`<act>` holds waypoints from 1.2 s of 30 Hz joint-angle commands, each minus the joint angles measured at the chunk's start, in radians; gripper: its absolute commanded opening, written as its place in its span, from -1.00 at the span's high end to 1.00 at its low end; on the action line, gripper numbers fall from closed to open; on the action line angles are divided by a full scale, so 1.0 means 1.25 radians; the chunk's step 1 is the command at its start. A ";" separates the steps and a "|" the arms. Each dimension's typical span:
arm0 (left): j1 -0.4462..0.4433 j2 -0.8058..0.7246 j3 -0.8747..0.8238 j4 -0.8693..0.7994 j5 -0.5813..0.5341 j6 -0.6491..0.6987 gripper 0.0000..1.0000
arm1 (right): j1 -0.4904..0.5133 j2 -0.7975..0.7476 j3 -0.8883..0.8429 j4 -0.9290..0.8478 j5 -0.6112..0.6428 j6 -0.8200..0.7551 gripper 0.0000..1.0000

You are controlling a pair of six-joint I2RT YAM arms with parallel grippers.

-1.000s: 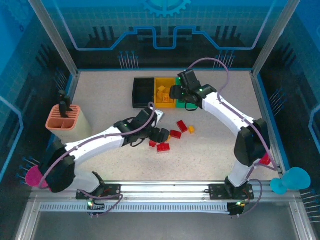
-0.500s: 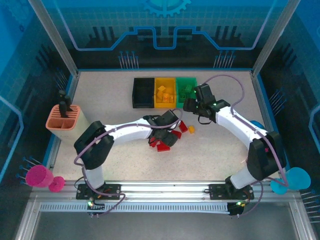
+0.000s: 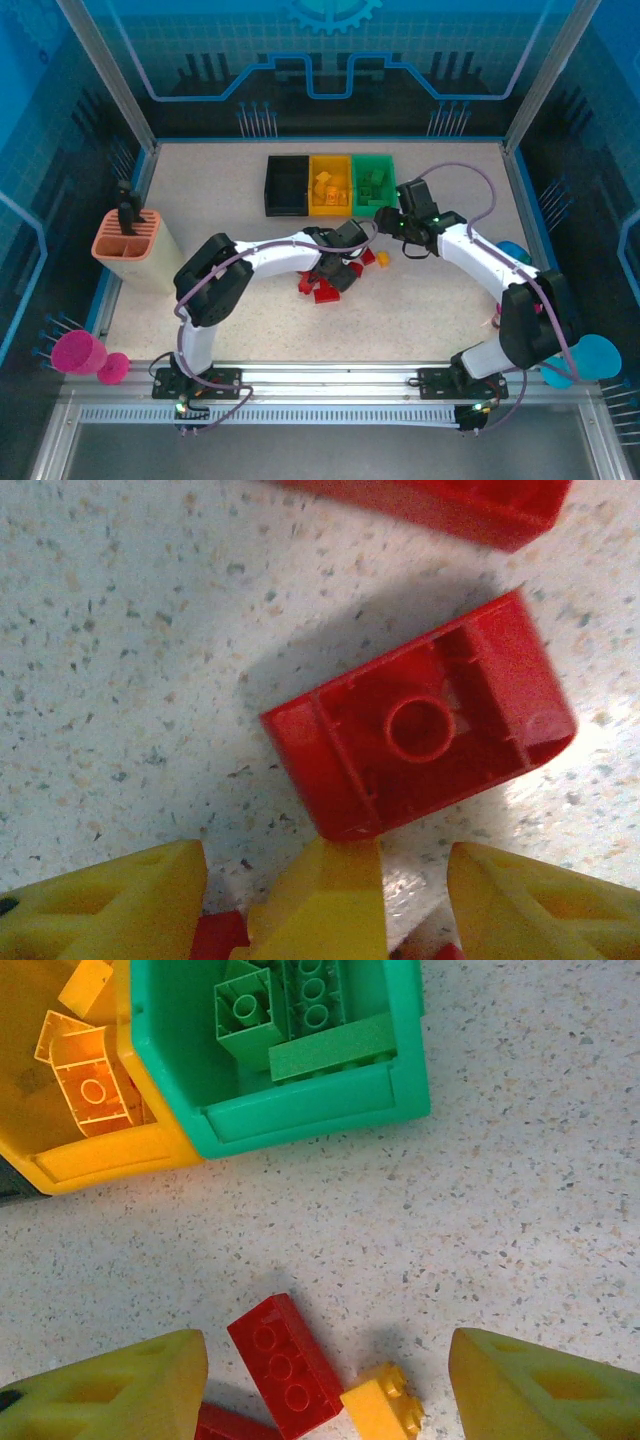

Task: Sort the legos into containers by color
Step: Pick up the lego from the center of the table, then place the lego in the container.

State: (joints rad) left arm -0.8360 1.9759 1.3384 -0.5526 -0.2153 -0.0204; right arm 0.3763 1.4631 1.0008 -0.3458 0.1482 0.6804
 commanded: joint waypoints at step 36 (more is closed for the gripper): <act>0.243 -0.014 0.230 0.123 0.077 -0.117 0.31 | -0.018 -0.106 -0.152 0.037 -0.023 0.050 -0.27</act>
State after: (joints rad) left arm -0.5446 1.9079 1.5711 -0.4309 -0.1513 -0.1150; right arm 0.3691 1.3506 0.8368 -0.3122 0.1329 0.7223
